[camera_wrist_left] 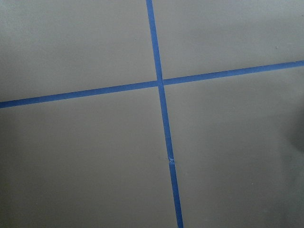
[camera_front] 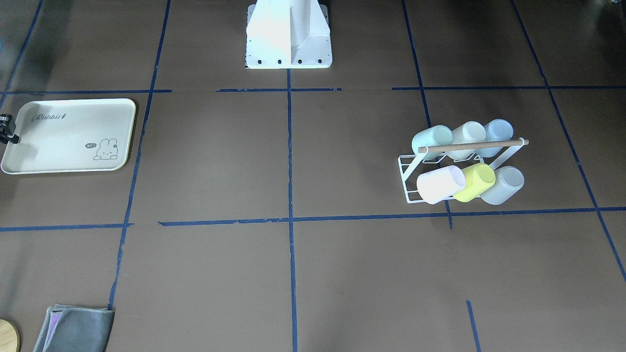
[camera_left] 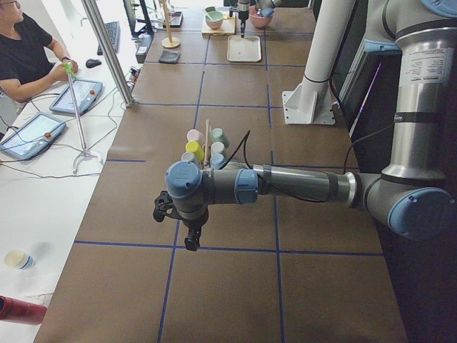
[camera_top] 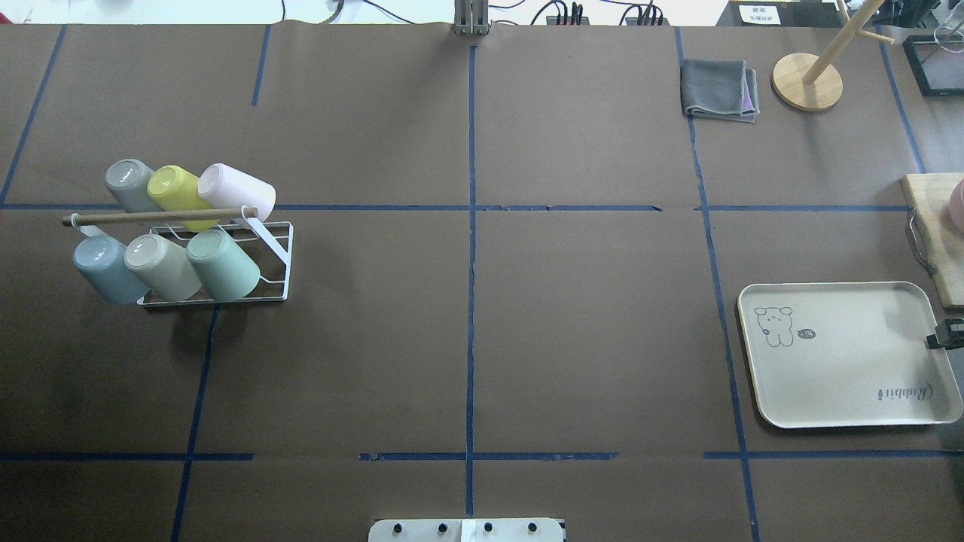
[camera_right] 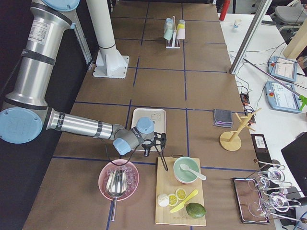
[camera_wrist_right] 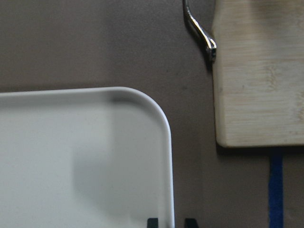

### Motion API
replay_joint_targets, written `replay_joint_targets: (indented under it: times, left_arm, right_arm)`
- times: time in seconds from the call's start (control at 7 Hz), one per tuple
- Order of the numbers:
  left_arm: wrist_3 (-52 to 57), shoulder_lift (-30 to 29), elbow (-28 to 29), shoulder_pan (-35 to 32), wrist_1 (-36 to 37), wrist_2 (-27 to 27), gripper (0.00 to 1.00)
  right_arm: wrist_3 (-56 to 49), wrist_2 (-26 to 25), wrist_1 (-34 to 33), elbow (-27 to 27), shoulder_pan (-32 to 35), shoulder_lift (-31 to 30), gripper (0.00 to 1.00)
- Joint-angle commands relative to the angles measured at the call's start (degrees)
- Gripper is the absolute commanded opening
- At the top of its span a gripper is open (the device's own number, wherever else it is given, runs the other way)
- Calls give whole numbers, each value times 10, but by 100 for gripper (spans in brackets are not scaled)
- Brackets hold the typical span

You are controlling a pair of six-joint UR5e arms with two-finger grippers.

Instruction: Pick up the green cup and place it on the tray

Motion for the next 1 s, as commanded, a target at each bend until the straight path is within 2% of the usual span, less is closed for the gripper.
replay_joint_targets:
  times: [0.0,0.14,0.43,0.57,0.86]
  left_arm:
    - [0,-1,0,0,0,0,100]
    - [0,0,0,0,0,0,100]
    - [0,-1,0,0,0,-1,100]
    - [0,-1,-1,0,0,-1,100]
    - [0,-1,-4,0,0,-1,100]
  right_arm:
    - [0,1,0,-1,0,2,32]
    - [0,1,-1,-1,-1,2,29]
    - [0,2,0,-1,-1,2,6]
    - [0,5,1,1,-1,2,0]
    - [0,10,7,12,1,-5,0]
